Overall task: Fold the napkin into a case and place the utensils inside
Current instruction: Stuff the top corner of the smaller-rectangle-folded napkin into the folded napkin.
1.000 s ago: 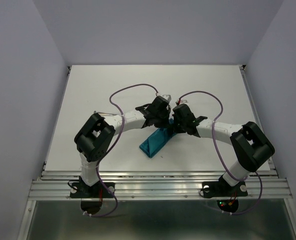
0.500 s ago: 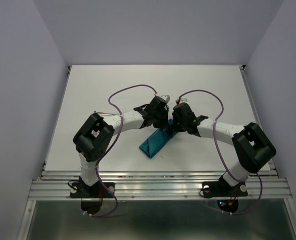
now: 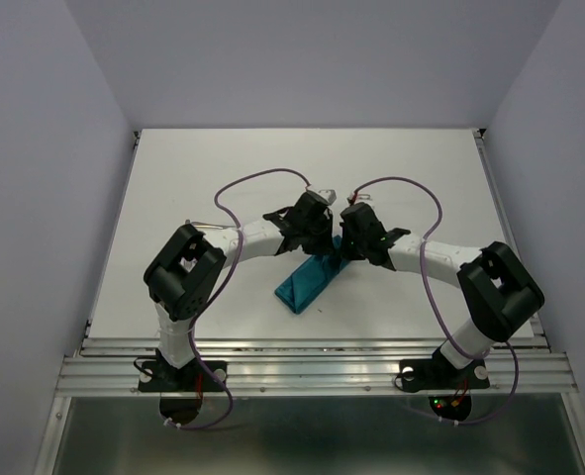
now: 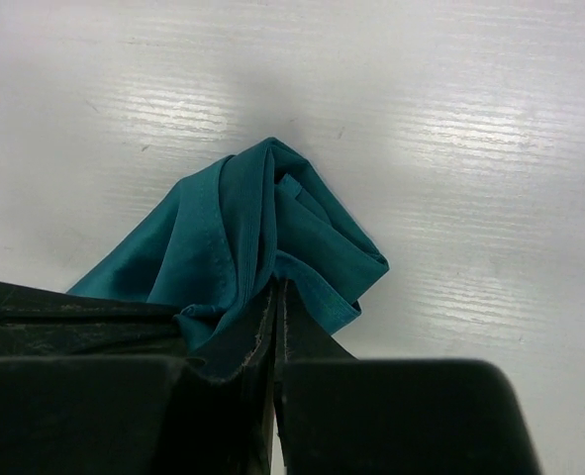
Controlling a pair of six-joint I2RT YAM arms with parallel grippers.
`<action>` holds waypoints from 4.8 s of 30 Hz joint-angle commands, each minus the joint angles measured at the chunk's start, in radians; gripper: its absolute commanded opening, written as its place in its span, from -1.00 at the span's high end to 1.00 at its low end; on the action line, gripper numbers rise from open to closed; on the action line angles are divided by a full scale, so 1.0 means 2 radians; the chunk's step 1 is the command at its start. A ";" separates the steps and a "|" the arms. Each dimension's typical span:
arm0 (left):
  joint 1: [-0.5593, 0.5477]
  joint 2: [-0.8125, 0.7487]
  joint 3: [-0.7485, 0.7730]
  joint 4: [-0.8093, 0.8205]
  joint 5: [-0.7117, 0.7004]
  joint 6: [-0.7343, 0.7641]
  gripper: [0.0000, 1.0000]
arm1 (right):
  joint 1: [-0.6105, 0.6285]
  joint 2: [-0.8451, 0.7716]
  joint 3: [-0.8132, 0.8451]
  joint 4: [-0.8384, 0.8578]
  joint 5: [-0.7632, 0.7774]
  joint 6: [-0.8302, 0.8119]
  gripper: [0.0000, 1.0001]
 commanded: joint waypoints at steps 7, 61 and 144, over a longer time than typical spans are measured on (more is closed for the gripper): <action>0.001 -0.016 -0.015 0.007 0.028 0.009 1.00 | 0.005 -0.048 0.002 0.037 0.024 0.018 0.99; -0.005 -0.039 0.008 -0.017 0.028 0.015 -0.40 | 0.005 -0.045 -0.011 0.037 -0.005 0.028 0.99; 0.008 -0.029 -0.052 0.114 0.006 -0.066 1.00 | 0.005 -0.058 -0.032 0.035 -0.003 0.033 0.99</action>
